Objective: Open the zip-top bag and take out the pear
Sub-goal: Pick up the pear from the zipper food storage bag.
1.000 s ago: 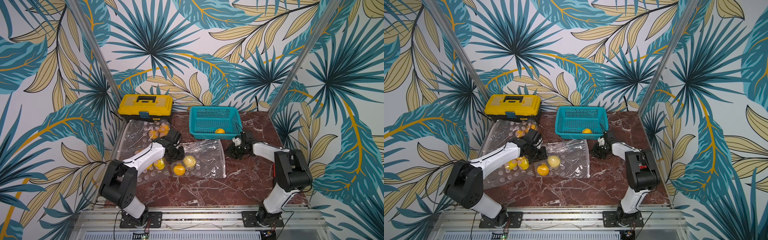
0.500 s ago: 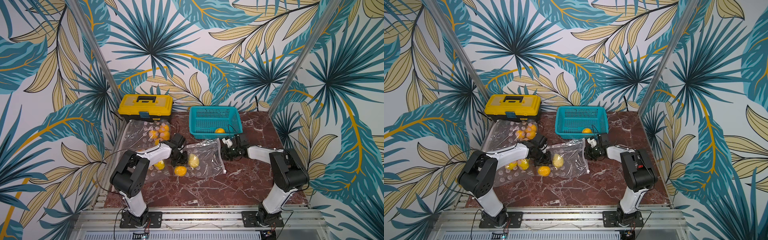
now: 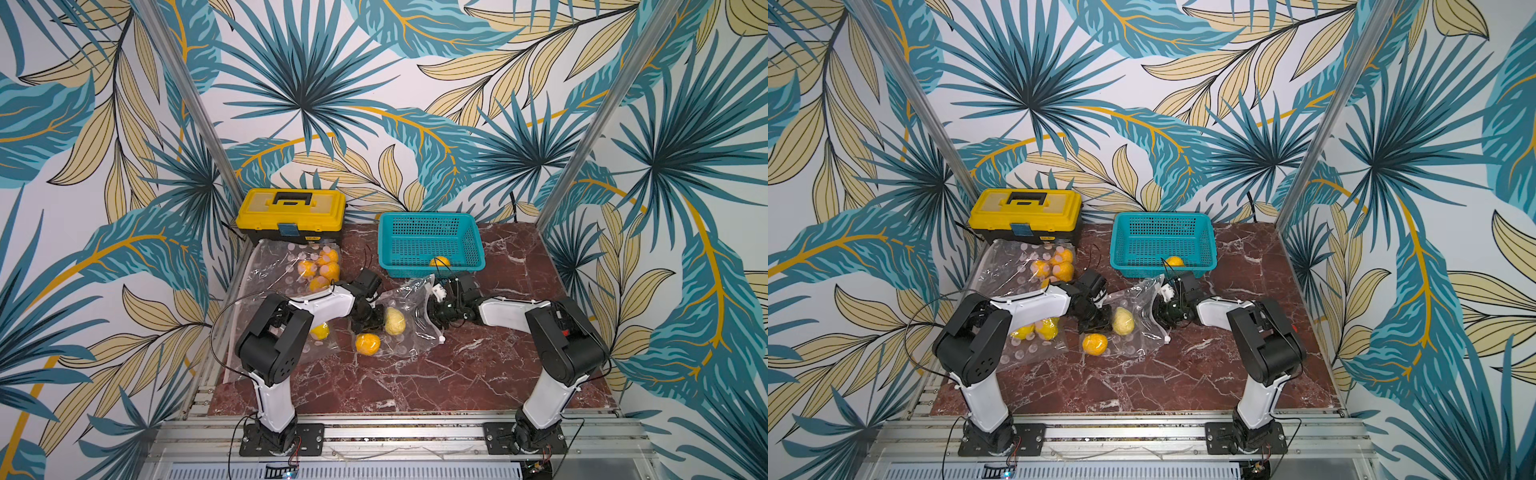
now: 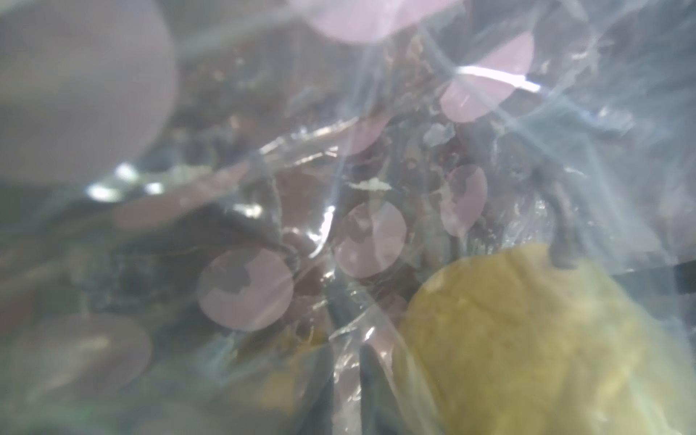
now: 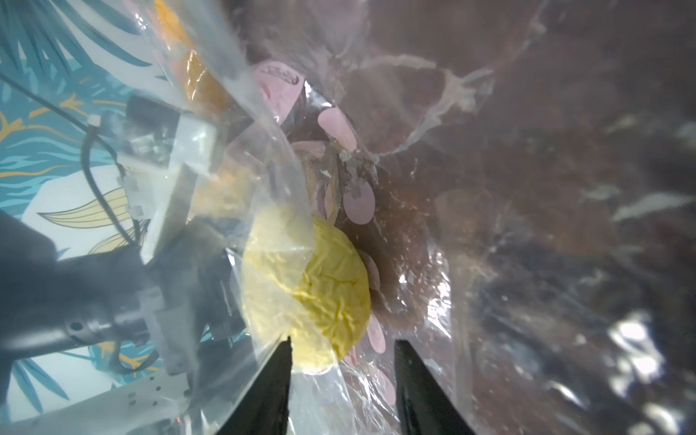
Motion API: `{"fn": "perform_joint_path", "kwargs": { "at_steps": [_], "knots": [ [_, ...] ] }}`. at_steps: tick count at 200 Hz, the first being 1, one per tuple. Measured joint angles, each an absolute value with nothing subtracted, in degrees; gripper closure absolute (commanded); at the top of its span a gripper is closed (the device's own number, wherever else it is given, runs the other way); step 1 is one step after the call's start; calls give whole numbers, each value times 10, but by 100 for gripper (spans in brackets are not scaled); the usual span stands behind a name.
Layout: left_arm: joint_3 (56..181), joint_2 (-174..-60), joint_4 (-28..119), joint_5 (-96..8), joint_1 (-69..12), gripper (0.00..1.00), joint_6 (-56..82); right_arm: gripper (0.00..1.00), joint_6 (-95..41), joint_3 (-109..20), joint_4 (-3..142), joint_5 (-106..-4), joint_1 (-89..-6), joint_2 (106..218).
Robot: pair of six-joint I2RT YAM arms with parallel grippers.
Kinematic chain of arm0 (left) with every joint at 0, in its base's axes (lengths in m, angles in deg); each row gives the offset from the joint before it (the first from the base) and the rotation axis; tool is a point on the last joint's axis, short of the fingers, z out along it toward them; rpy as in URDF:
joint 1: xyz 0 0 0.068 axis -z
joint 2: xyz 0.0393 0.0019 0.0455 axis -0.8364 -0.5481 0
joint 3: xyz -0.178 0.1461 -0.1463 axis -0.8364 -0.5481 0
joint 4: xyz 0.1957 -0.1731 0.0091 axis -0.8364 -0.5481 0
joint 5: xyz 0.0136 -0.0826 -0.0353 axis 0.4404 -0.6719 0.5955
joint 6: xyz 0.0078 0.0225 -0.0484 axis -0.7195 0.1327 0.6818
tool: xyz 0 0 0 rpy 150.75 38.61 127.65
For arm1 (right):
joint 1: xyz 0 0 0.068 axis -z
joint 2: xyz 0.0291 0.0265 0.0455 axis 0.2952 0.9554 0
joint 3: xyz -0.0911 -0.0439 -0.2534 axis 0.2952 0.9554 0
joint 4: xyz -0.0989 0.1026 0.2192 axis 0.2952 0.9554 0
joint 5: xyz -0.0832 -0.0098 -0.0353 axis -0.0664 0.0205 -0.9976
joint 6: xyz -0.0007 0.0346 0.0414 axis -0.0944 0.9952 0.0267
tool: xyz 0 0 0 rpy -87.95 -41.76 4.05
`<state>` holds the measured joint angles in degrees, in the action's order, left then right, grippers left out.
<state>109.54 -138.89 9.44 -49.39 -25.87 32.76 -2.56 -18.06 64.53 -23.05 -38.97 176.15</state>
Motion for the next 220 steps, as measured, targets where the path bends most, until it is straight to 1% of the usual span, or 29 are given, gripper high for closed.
{"fn": "perform_joint_path", "kwargs": {
  "at_steps": [23, 42, 68, 90, 108, 133, 161, 209, 220],
  "knots": [
    [1102, -1395, 95, -496, -256, 88, 327, 66, -2, -177, 603, -231, -401, 1762],
    [1102, -1396, 96, -496, -253, 90, 326, 80, 16, -167, 570, -242, -407, 1762],
    [1102, -1395, 98, -489, -252, 92, 325, 84, 23, -160, 596, -311, -409, 1756],
    [1098, -1388, 98, -478, -251, 94, 324, 84, 24, -161, 627, -362, -409, 1754],
    [1097, -1384, 99, -474, -251, 95, 324, 84, 23, -165, 643, -379, -409, 1758],
    [1097, -1384, 99, -474, -251, 96, 324, 84, 19, -180, 640, -365, -411, 1780],
    [1097, -1384, 99, -474, -251, 97, 324, 83, 15, -181, 628, -322, -421, 1785],
    [1097, -1386, 100, -474, -251, 98, 324, 70, 4, -190, 633, -291, -433, 1757],
    [1097, -1386, 102, -476, -251, 98, 324, 64, -1, -198, 637, -291, -440, 1751]
  ]
}}
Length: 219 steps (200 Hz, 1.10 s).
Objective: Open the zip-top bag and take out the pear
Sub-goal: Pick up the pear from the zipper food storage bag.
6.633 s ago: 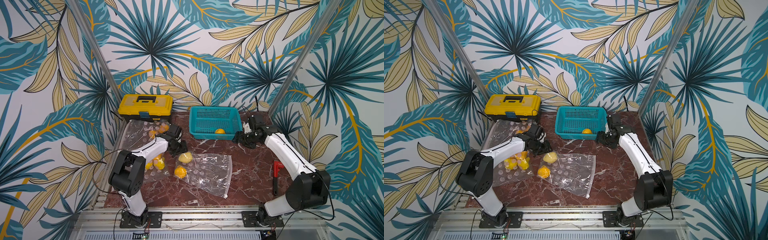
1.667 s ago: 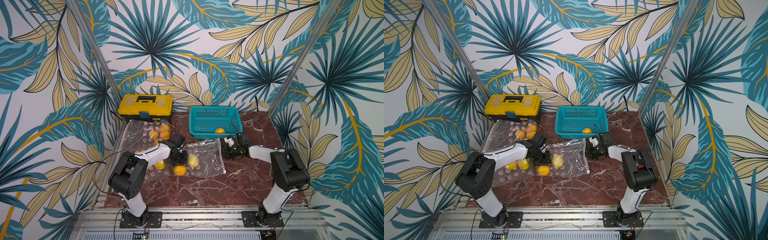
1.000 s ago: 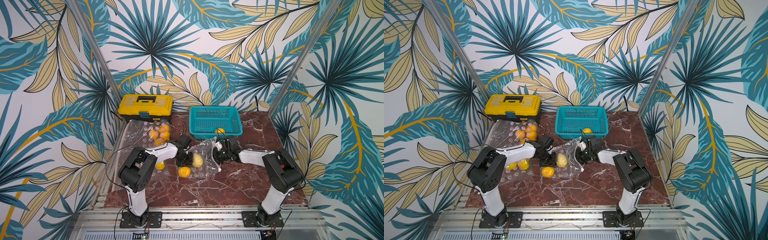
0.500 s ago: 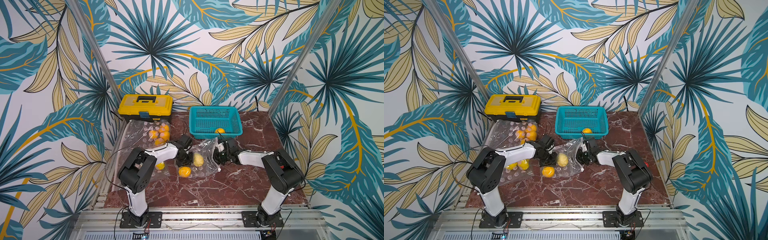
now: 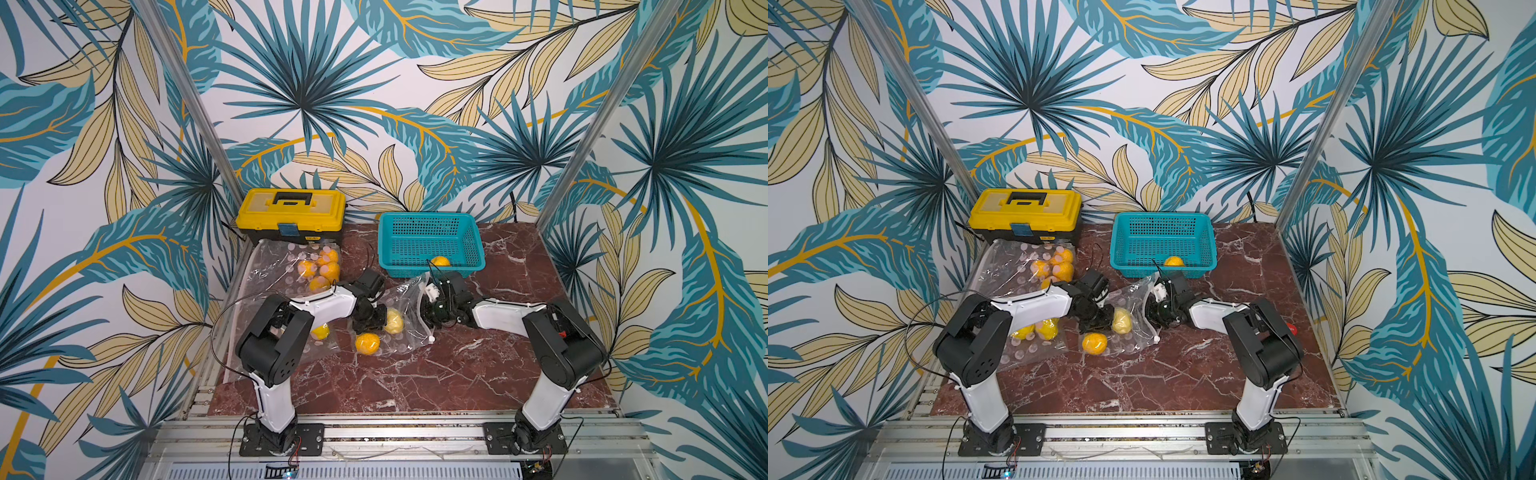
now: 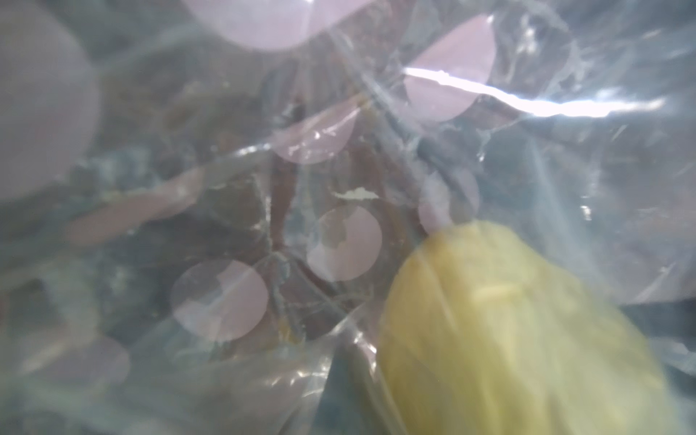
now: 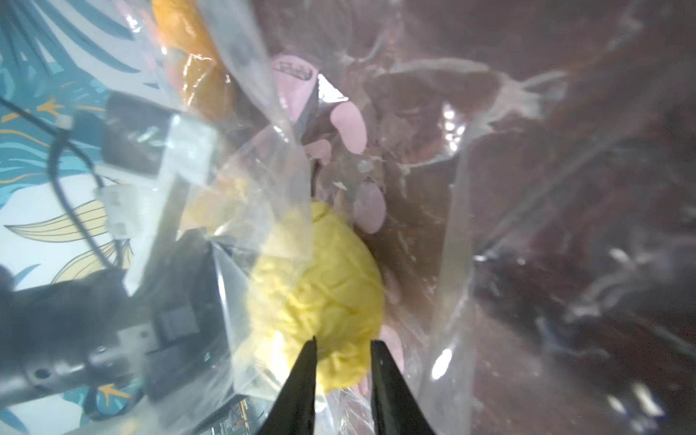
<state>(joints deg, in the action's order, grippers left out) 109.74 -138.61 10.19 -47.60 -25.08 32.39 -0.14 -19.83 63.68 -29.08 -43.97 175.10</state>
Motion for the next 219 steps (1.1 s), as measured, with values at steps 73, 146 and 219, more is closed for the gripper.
{"fn": "perform_joint_path", "kwargs": {
  "at_steps": [73, 146, 219],
  "knots": [
    [1097, -1387, 105, -477, -251, 98, 324, 24, -44, -268, 732, -348, -477, 1768],
    [1097, -1388, 111, -481, -249, 98, 324, 21, -63, -334, 810, -391, -500, 1830],
    [1090, -1388, 120, -486, -249, 98, 324, 33, -70, -277, 851, -424, -462, 1759]
  ]
}}
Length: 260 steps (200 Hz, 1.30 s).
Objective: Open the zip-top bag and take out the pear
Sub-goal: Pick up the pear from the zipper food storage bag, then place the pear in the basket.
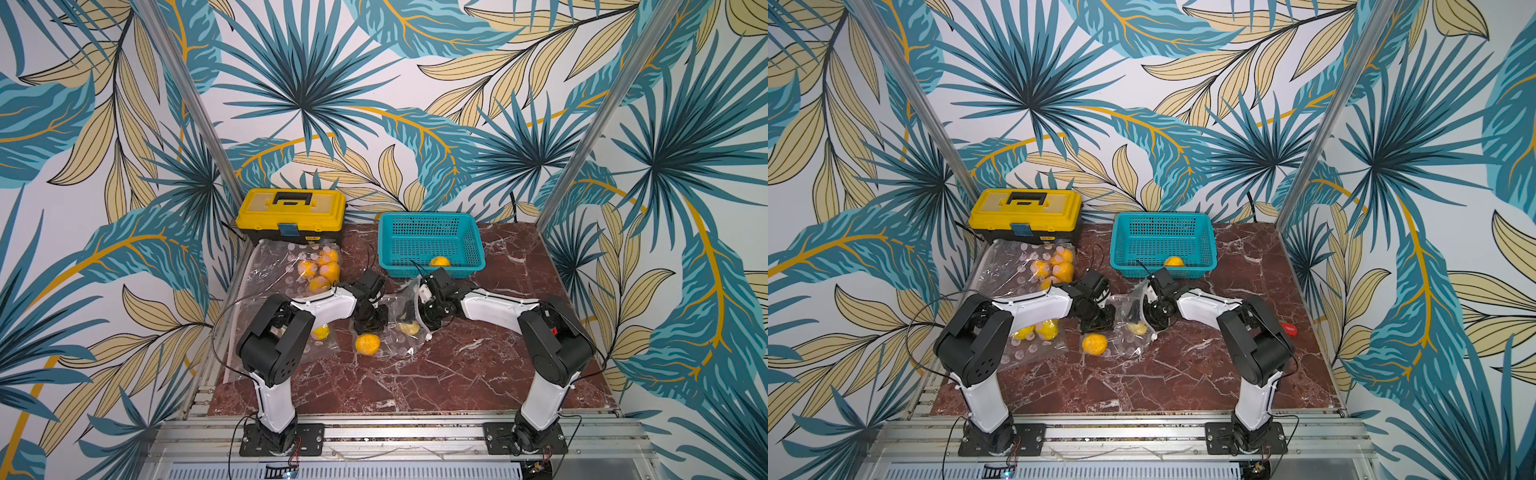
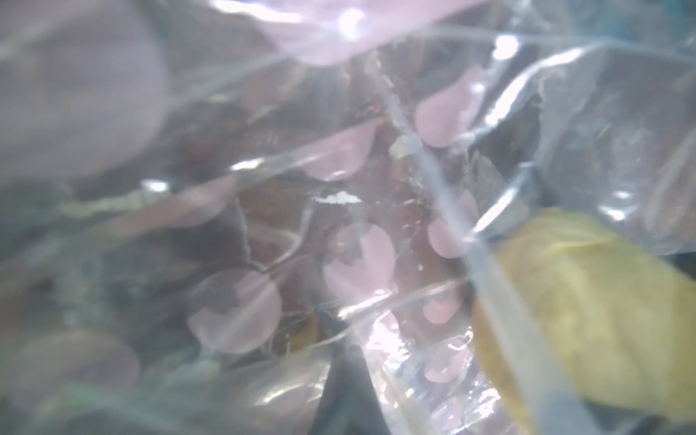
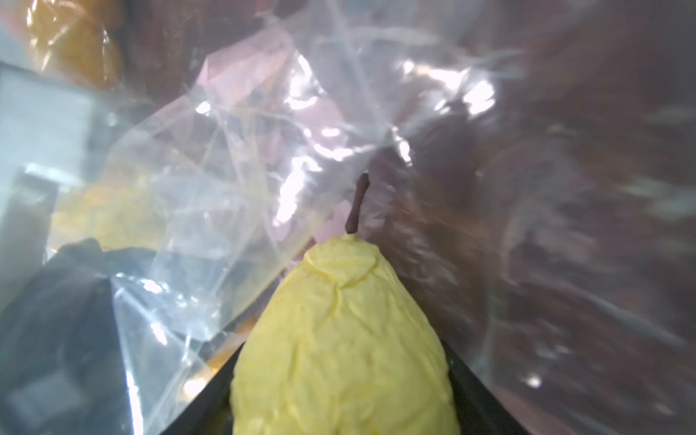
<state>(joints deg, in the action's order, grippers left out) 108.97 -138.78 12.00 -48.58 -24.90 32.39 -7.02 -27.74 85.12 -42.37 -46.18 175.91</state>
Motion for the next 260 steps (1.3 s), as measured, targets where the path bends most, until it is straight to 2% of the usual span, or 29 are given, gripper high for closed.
{"fn": "perform_joint_path", "kwargs": {
  "at_steps": [84, 152, 186, 260],
  "knots": [
    [1086, -1390, 129, -491, -249, 98, 324, 31, -117, -210, 951, -458, -313, 1580],
    [1086, -1390, 129, -491, -249, 98, 324, 31, -161, -310, 1053, -566, -264, 1526],
    [1086, -1390, 129, -492, -249, 98, 324, 31, -181, -425, 1063, -592, -262, 1589],
    [1085, -1390, 131, -492, -249, 97, 325, 29, -243, -715, 1104, -670, -254, 1863]
  ]
}}
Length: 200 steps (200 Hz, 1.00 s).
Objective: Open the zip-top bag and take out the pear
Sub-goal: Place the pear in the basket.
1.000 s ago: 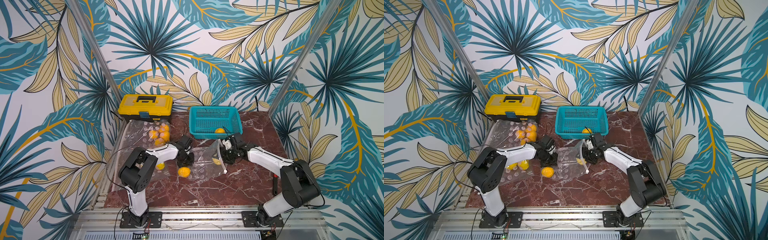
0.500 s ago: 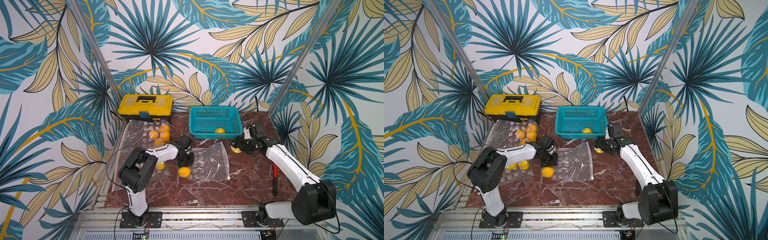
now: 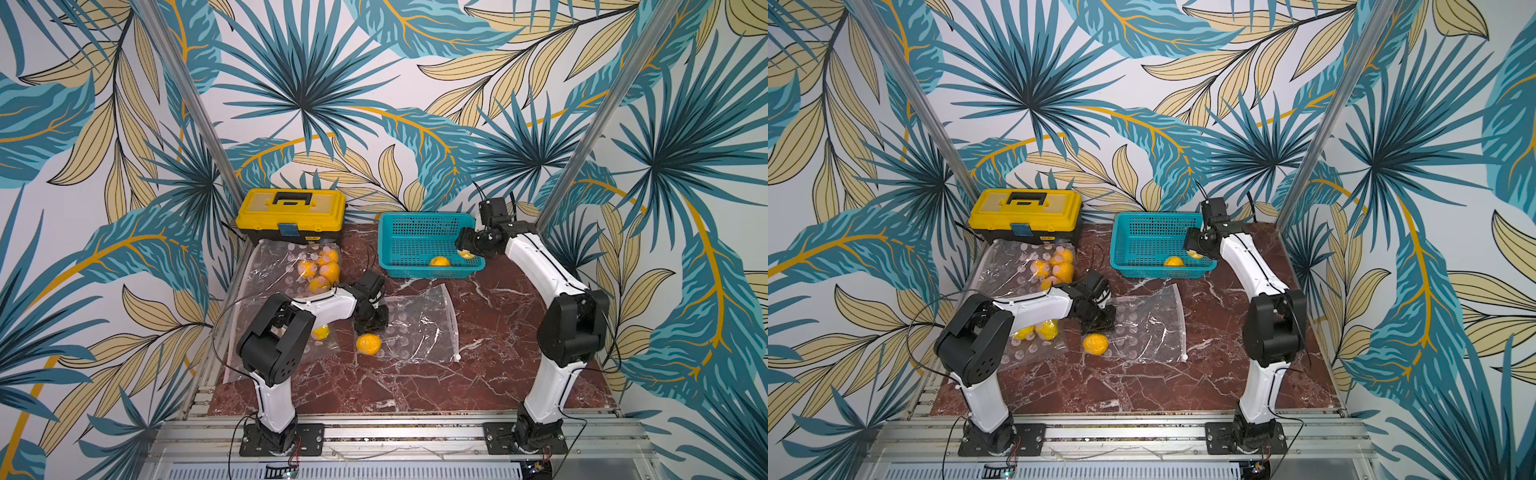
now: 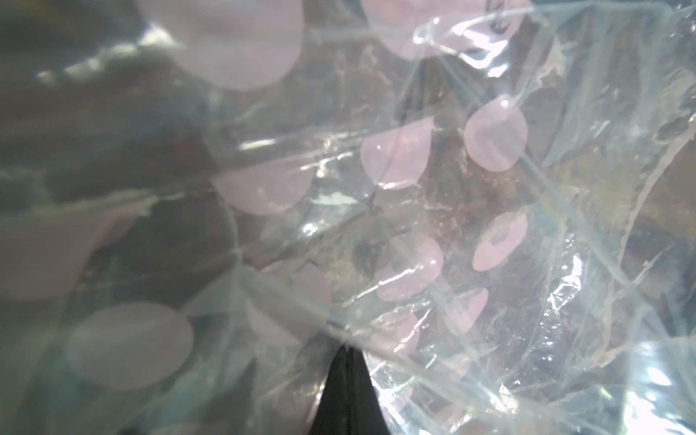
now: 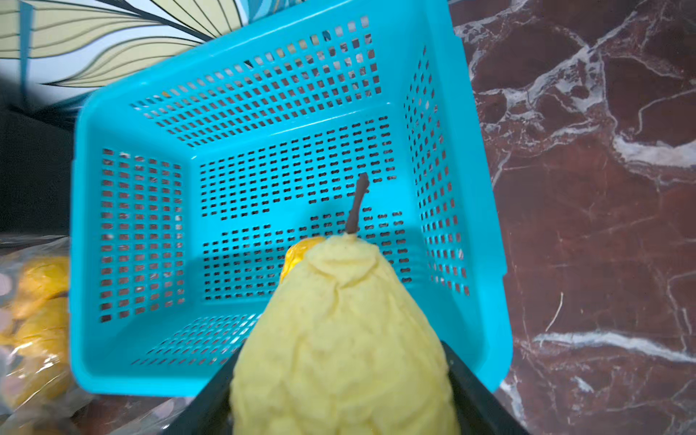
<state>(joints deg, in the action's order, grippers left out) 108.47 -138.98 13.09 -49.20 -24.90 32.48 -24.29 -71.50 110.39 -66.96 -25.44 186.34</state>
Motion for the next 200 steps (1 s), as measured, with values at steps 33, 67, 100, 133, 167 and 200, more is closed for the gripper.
{"fn": "perform_joint_path", "kwargs": {
  "at_steps": [33, 67, 100, 133, 167, 200],
  "knots": [
    [1083, -1388, 133, -493, -249, 95, 327, 28, -266, -785, 1119, -693, -252, 1954],
    [1079, -1384, 132, -493, -249, 91, 331, 24, -280, -813, 1131, -705, -252, 2011],
    [1078, -1372, 131, -494, -249, 84, 336, 19, -285, -824, 1143, -713, -252, 2022],
    [1078, -1348, 127, -494, -249, 78, 339, 18, -286, -829, 1153, -715, -252, 2016],
    [1082, -1310, 107, -488, -248, 75, 339, 20, -286, -826, 1175, -711, -252, 1976],
    [1086, -1247, 84, -472, -248, 70, 338, 22, -284, -773, 1181, -677, -252, 1873]
  ]
}}
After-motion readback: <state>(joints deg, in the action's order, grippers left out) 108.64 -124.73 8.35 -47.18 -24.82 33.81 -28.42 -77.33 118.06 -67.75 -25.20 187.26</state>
